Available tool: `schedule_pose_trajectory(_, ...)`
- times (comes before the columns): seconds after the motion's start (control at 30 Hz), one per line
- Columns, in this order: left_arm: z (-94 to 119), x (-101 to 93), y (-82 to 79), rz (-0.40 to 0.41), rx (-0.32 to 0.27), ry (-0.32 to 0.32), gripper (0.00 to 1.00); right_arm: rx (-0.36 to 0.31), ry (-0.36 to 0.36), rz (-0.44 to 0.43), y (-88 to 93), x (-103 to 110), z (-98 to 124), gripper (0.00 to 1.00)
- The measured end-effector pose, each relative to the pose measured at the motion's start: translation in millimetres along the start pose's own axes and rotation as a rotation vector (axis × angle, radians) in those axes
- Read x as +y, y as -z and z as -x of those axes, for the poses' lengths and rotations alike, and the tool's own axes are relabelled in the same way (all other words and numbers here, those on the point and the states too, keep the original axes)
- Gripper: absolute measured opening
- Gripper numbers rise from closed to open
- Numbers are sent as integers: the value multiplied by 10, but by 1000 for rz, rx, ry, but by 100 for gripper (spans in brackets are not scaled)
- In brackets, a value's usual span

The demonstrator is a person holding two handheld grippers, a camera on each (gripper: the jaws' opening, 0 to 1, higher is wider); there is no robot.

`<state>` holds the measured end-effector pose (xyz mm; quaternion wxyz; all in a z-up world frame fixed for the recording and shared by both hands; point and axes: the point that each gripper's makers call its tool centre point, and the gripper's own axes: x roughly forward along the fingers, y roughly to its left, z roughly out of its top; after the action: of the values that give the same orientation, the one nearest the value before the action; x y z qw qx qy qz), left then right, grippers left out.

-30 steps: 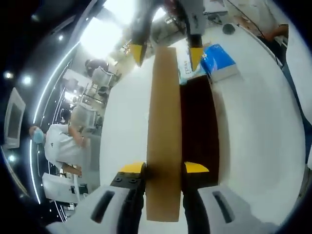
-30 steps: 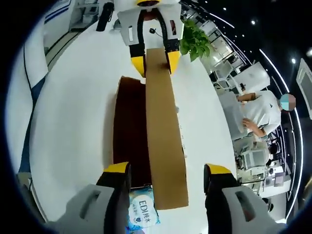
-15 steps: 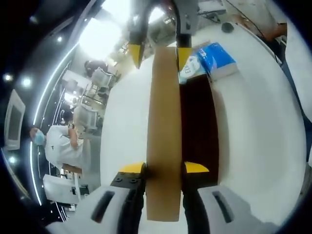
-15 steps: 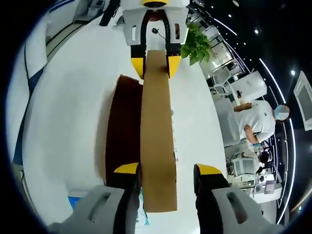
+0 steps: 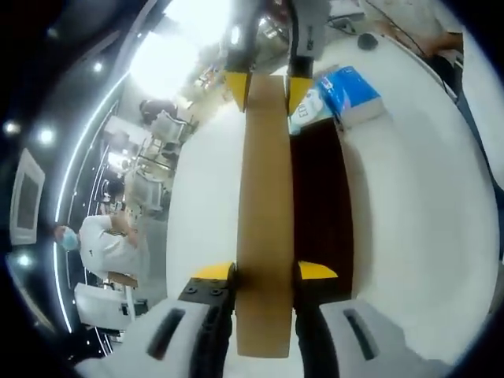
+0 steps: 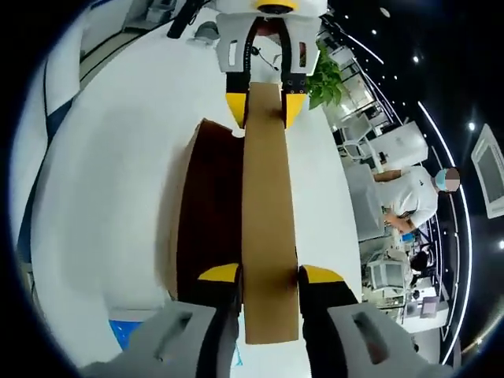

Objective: Operate the shoe box by opening the lid, removing the specified soft item, and placing it in the target area until the item is outside and the box remains undamaged.

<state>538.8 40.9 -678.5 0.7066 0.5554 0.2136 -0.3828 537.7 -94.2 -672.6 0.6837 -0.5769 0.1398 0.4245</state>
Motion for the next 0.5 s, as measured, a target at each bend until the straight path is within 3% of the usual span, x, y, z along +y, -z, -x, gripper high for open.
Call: schedule_pose_trajectory(0.5,-1,-149,14,-22,6,-81,29,11,76,33,21,145,-30,27)
